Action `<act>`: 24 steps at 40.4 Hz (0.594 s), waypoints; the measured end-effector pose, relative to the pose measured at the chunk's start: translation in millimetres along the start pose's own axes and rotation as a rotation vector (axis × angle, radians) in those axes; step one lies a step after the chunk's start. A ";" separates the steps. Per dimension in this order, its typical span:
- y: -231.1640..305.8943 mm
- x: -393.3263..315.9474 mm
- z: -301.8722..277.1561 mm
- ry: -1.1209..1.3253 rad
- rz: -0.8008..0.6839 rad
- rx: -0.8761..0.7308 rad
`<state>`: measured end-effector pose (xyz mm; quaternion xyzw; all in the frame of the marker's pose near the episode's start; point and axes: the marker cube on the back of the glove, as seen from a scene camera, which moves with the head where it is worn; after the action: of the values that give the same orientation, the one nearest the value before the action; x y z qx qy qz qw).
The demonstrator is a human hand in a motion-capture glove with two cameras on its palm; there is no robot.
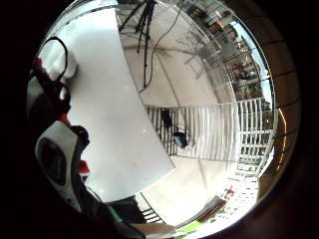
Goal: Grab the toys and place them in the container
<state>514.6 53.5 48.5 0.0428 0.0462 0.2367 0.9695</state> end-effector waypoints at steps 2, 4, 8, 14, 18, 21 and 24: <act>-3.5 -22.7 -22.9 -0.010 -0.033 0.022; -6.6 -44.2 -41.6 -0.017 -0.069 0.054; -4.8 -94.4 -75.3 -0.034 -0.091 0.065; 4.8 -190.0 -122.4 -0.086 -0.149 0.055; 20.3 -257.2 -144.9 -0.100 -0.189 0.057; 37.1 -311.3 -157.4 -0.100 -0.215 0.062; 54.2 -366.4 -162.8 -0.103 -0.263 0.062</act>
<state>148.3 -58.2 -81.9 0.0783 0.0087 0.1038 0.9915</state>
